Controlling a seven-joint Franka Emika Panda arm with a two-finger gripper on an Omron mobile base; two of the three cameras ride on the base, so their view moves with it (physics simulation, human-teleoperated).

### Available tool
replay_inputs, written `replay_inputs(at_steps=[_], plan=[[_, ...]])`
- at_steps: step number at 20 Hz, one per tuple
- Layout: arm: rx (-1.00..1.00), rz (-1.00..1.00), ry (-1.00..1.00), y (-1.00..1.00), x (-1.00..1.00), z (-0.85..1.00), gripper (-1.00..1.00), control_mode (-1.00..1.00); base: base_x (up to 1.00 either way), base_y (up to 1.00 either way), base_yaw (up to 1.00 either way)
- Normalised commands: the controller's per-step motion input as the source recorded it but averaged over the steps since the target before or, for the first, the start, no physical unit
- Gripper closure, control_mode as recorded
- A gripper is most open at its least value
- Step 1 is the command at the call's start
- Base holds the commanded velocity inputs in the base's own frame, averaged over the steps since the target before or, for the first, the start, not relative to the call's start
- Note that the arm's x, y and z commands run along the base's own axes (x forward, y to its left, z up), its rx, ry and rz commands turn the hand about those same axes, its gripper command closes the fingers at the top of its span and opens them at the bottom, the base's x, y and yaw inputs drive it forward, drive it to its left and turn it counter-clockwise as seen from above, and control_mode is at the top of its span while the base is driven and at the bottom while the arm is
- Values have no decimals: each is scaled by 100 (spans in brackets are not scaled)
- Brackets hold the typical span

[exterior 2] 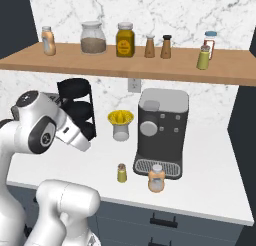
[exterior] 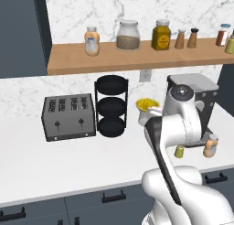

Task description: Put the shaker and condiment bottle from the counter next to their counterparts in the cabinet.

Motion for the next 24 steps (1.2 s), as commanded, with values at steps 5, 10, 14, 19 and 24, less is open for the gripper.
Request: replay_inputs(at_steps=[5,10,14,19,24], plan=[[-16,-19,-25,0,-16,-27,-100,-100,0,0,0],[-17,-20,-22,0,-9,-29,-100,-100,0,0,0],[-10,-27,-15,0,0,-29,-100,-100,0,0,0],[-7,-26,-16,0,-1,-42,-100,-100,0,0,0],[-4,-23,-17,0,-1,-47,-100,-100,0,0,0]])
